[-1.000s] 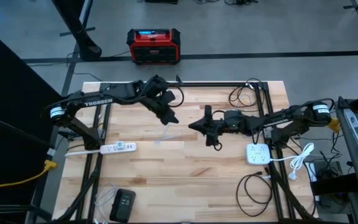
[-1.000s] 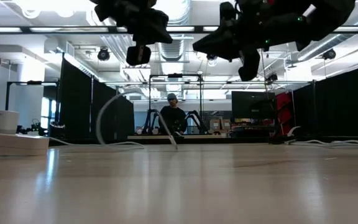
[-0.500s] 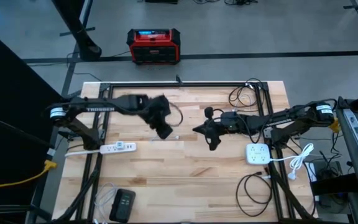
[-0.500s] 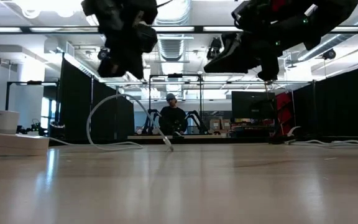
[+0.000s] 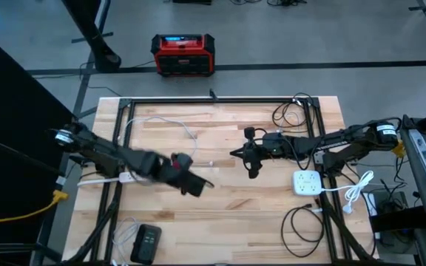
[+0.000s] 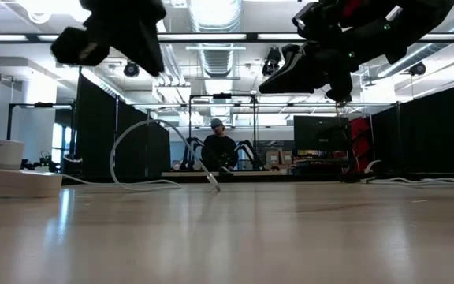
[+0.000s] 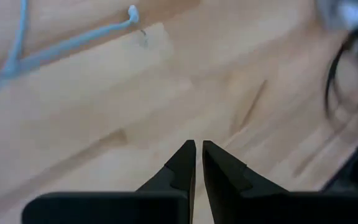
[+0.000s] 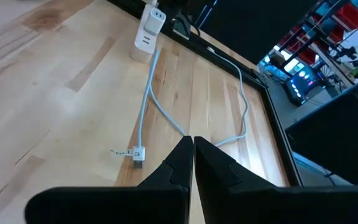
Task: Insert USB
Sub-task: Insert the top left white charger cable into the white charger adapter connected to the left white outlet extension
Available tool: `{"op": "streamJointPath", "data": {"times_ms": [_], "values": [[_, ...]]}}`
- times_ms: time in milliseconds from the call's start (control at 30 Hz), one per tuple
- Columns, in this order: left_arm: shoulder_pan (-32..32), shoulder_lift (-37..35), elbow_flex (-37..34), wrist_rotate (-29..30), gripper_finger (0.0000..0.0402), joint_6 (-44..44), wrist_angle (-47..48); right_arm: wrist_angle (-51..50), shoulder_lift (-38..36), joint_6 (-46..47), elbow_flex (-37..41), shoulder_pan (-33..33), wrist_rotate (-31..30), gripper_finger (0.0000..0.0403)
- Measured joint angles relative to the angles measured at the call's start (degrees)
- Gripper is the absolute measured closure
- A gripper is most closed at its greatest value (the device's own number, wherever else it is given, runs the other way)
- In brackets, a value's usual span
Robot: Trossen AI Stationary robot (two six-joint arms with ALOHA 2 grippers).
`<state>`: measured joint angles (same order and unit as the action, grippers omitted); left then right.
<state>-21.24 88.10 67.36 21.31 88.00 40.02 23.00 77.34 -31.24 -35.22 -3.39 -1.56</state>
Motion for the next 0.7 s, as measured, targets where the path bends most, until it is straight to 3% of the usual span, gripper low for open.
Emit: {"op": "streamJointPath", "data": {"times_ms": [100, 267, 433, 700], "values": [[-1.01, 2.94, -2.48, 4.46, 0.0382, 7.56, -1.35, -0.02, -0.02, 0.70, 0.00, 0.01, 0.02, 0.0403], [-0.83, 10.07, -3.83, 8.69, 0.0347, 8.39, -5.86, -0.08, -0.02, 1.77, 0.02, 0.10, 0.02, 0.0403], [0.34, 17.00, -3.77, 14.64, 0.0266, 4.40, -13.64, -0.13, -0.02, 3.59, 0.04, 0.14, 0.07, 0.0403], [2.93, 25.58, -3.74, 19.88, 0.0136, 5.40, -21.40, -0.09, -0.04, 4.39, 0.04, 0.15, 0.11, 0.0403]]}}
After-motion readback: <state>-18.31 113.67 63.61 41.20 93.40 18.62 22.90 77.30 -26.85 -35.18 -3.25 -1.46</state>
